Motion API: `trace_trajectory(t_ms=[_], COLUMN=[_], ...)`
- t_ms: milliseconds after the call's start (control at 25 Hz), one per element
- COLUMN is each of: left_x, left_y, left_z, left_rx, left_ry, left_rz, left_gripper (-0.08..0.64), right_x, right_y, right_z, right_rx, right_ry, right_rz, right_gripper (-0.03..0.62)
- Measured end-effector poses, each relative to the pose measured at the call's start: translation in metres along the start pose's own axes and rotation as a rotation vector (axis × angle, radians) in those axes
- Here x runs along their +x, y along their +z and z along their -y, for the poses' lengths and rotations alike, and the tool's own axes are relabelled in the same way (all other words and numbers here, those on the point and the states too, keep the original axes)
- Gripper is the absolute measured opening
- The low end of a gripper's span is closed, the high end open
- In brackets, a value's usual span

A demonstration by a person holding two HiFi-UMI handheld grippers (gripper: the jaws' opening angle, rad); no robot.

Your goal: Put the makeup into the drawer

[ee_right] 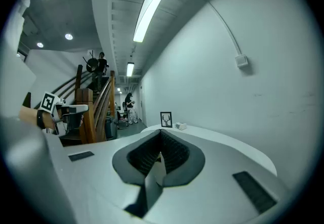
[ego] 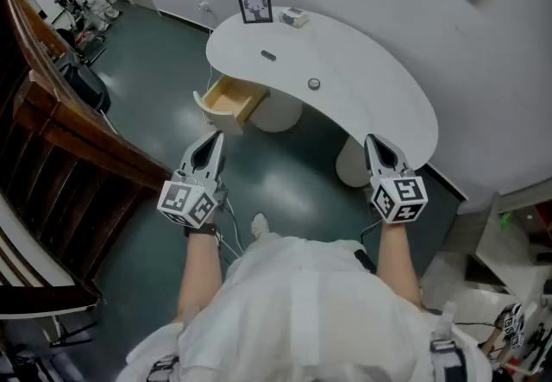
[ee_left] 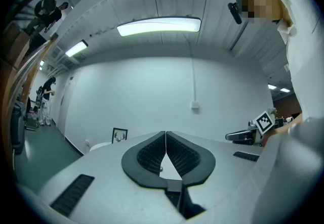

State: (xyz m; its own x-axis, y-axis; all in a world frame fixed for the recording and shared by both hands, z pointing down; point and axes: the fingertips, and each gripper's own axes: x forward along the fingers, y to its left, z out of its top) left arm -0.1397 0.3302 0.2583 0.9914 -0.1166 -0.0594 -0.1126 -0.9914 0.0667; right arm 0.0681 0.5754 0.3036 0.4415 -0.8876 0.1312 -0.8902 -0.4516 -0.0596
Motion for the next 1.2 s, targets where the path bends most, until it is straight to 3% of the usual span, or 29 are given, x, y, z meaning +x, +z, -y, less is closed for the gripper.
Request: trace_trajectory(t_ms=[360,640,1200], left_x=[0.007,0.007,0.010], left_y=[-0.001,-0.004,-0.010], left_z=[-0.001,0.000,0.002], left_rx=[-0.005,-0.012,-0.025], left_ry=[-0.010,-0.001,0.017], left_rz=[0.004,0.004,0.000], left_gripper=[0.018,0.017,0.018], right_x=[0.007,0.003,0.008], right_y=[0.003,0.007,0.000], right_z=[0.001,0.010,0.018], right_rx=[-0.024,0.047,0.046], right_ry=[0.009,0.017,0.023], right_rz=[0.007,0.054,0.037], right_gripper=[0.009,0.009,0.009])
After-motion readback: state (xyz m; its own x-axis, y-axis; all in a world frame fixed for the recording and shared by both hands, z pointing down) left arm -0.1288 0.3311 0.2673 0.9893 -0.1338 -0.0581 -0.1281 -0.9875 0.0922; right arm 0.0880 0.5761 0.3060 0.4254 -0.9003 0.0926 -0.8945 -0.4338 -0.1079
